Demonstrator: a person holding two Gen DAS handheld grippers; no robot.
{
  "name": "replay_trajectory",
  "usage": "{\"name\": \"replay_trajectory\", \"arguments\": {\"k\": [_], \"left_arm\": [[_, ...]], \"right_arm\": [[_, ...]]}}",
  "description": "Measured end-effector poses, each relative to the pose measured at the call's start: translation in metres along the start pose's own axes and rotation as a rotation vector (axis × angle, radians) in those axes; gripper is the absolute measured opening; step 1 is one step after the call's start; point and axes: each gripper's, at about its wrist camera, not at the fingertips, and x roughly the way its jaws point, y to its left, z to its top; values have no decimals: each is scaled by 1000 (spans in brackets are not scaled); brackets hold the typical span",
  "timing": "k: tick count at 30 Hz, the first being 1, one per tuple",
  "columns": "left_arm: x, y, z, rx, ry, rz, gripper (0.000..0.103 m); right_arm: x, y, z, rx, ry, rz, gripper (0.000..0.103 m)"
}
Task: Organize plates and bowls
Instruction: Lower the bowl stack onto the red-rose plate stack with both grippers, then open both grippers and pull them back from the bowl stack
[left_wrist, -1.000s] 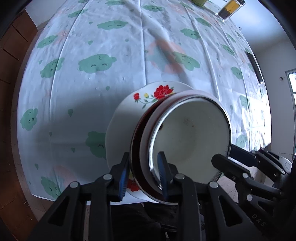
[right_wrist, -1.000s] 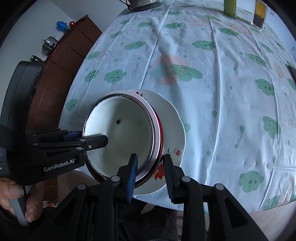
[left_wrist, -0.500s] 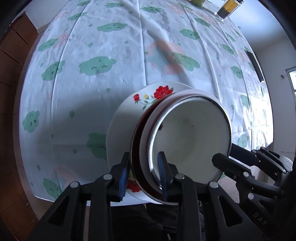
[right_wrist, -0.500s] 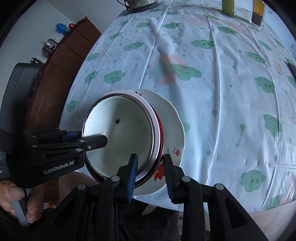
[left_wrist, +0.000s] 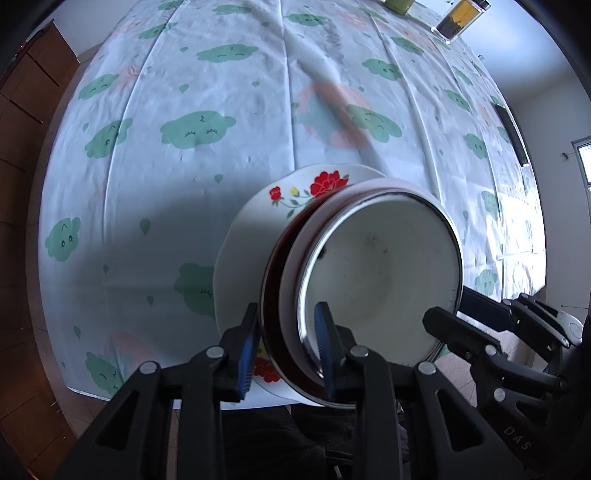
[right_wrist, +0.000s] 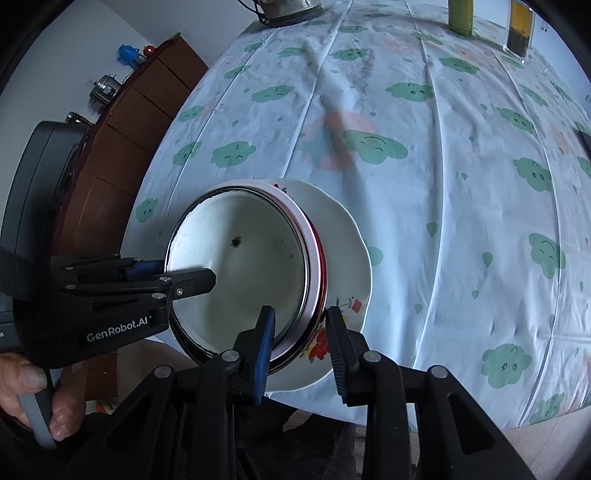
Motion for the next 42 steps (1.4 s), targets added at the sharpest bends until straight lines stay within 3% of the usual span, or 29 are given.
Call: {"name": "replay_trajectory", "arguments": {"k": [9,12,16,19,27,31,35,42], "left_arm": [[-1,3,-2,-14,4,-16,29],[-6,1,-3,-5,-13,-16,37],[-16,-1,-3,13,-47,-2,43],[-21,0,-5,17,-64,10,49],[-25,1,-9,12,-76,20,50],[-32,1,-12,19,-111,45,61],[-47,-3,-15,44,-189,98,63],[-84,-7,-22,56,-365,152,70]], "right_arm": [[0,-2,0,7,-9,4,32],[-1,-2,1,9,-16,5,35],[-5,-2,0,4,-40,-31,57],[-10,-2,0,5,-53,-36,58],[-15,1,-3,-4,-77,-45,58],[-23,2,-5,-10,-107,-50,58],[-37,7,-7,-30,-179,-64,58],[-85,22,-13,-92,-408,-122,58]]}}
